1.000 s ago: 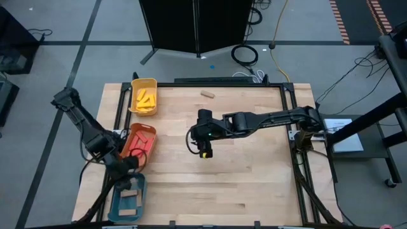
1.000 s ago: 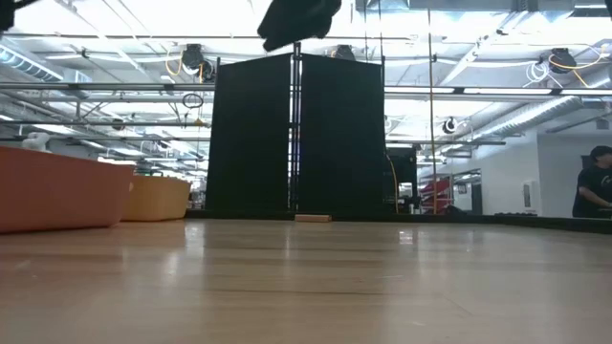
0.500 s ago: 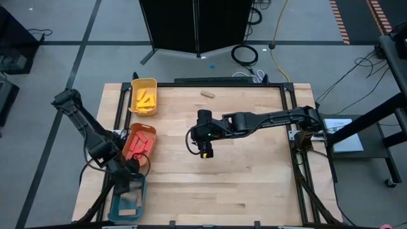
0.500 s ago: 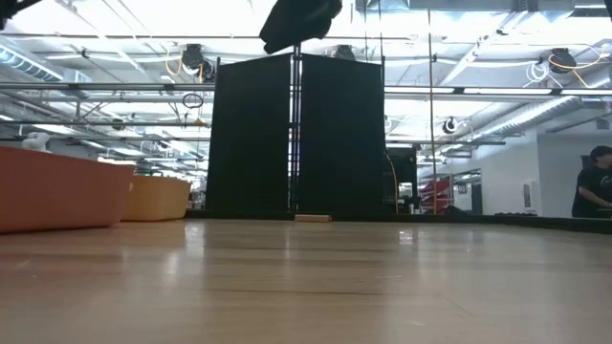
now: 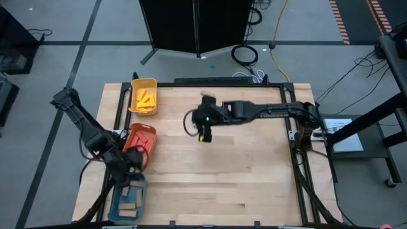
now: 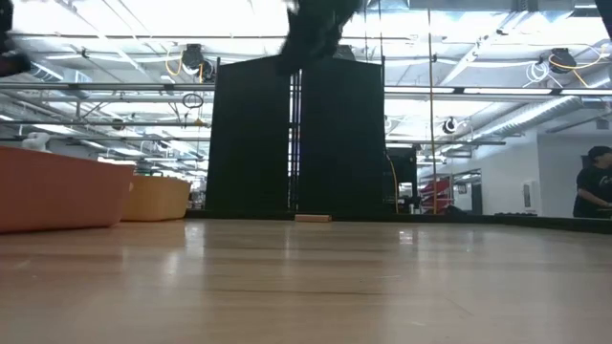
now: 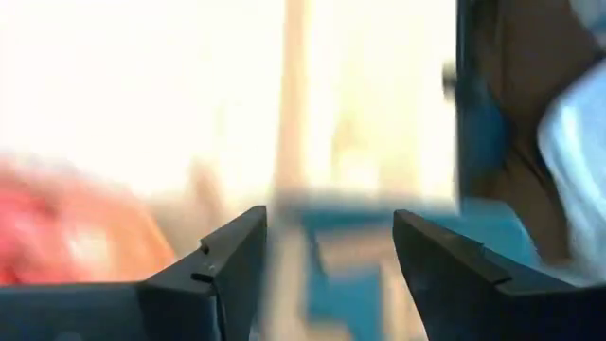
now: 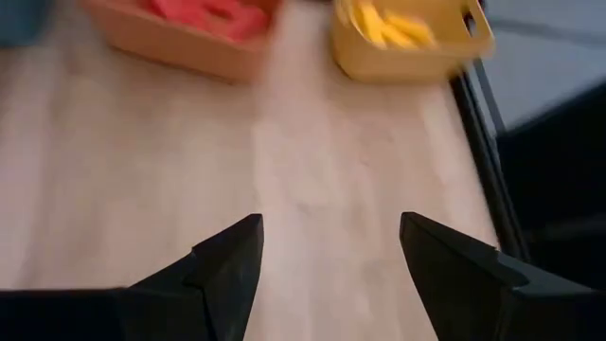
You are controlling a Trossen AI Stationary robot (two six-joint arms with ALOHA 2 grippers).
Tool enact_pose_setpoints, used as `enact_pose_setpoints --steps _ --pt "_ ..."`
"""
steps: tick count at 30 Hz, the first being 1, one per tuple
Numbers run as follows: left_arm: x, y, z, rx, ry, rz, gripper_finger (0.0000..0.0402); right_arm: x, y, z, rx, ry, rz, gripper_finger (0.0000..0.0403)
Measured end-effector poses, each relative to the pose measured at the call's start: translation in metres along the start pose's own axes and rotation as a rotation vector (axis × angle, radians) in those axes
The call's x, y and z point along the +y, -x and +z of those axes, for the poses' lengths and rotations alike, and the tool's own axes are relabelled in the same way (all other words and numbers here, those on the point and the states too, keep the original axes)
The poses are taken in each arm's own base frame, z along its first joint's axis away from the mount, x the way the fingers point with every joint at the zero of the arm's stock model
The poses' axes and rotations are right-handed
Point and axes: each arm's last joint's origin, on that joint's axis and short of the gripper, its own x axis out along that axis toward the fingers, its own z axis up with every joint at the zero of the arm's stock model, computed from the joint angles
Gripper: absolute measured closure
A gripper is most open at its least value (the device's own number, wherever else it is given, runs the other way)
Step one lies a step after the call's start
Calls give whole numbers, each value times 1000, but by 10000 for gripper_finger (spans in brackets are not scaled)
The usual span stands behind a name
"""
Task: Sort blocks
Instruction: Put the bottom brown block in the blue bin, then put the brown block in the blue bin
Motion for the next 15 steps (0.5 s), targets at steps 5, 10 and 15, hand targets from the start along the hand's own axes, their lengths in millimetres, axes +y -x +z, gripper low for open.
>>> enact_pose_setpoints --steps 5,10,15 --pt "1 13 18 -470 -411 257 176 -46 -12 -13 75 -76 -72 160" --pt "11 11 33 -746 -643 440 176 -102 -39 -41 132 -174 -97 160" --pt "43 12 37 -923 -663 551 176 -159 -77 -78 148 -296 -94 161"
